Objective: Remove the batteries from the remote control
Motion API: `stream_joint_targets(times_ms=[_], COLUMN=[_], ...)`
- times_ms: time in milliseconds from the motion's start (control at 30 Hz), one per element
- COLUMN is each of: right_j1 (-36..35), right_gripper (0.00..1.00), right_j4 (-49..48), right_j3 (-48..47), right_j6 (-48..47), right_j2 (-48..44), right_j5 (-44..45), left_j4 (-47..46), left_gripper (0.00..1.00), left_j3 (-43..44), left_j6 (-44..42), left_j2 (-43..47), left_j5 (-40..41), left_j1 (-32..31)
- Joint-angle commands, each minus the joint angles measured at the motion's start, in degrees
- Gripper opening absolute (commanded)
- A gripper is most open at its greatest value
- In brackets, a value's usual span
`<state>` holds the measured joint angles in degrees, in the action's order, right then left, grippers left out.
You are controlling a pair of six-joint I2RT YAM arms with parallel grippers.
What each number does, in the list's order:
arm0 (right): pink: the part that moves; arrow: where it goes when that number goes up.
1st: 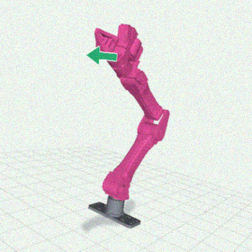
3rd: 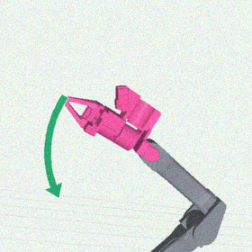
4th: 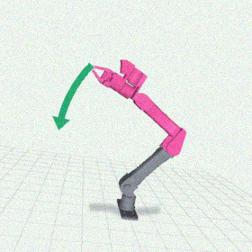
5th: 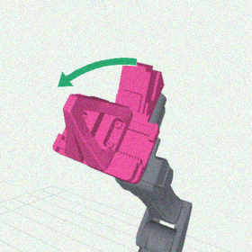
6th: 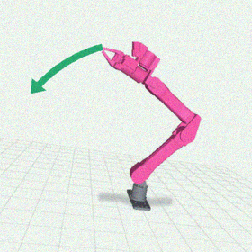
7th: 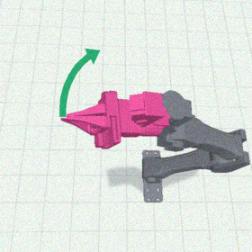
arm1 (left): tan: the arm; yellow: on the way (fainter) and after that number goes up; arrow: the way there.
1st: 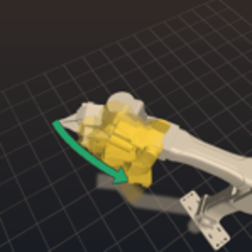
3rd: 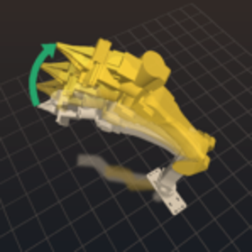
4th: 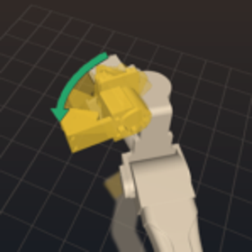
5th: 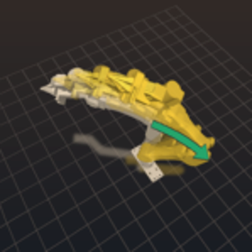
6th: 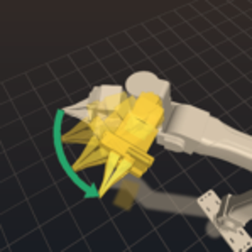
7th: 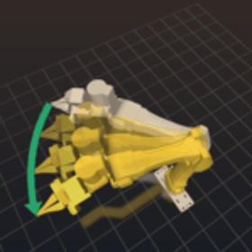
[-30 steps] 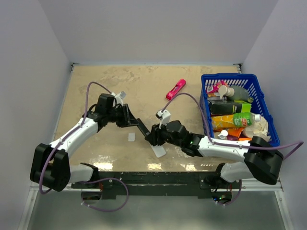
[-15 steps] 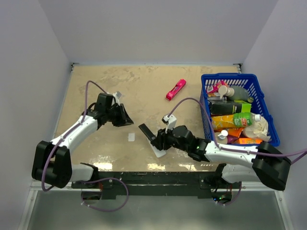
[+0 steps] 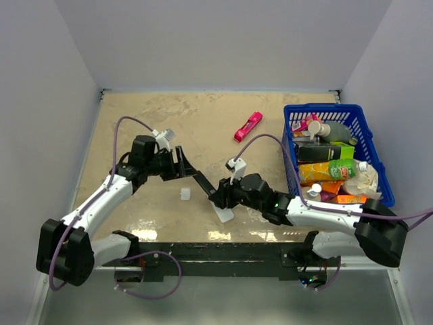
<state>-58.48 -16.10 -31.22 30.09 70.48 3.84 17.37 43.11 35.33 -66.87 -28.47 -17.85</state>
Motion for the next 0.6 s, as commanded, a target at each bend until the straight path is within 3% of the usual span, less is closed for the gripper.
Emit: stream_joint_targets(times_ms=[0,367,467,567], right_j1=[-0.1,-0.1,-0.1,-0.1], right_gripper=[0.09,0.08,0.08,0.08], right_j4=[-2.6,-3.1,-3.5,-3.8], right_j3=[-4.0,-7.7,-7.3,-6.8], right_j6=[1.1,1.4,1.8,1.9], right_j2=[0.4,3.9,4.1,3.9], right_j5=[-0.4,-2.4,-2.4,-2.3], left_j4=[-4.3,-8.0,-7.9,-5.3], left_gripper=[0.73,0.61,0.54,0.4], left_j3=[-3.0,-5.0,-4.5,-2.8], left_j6=[-0.4,0.6,-0.3,-1.8], left_j2=[0.3,-2.4,-4.2,-5.2], left_j5=[-3.3,-4.2,-3.9,-1.6], left_j1=[-1.7,-3.3,-3.3,-3.3])
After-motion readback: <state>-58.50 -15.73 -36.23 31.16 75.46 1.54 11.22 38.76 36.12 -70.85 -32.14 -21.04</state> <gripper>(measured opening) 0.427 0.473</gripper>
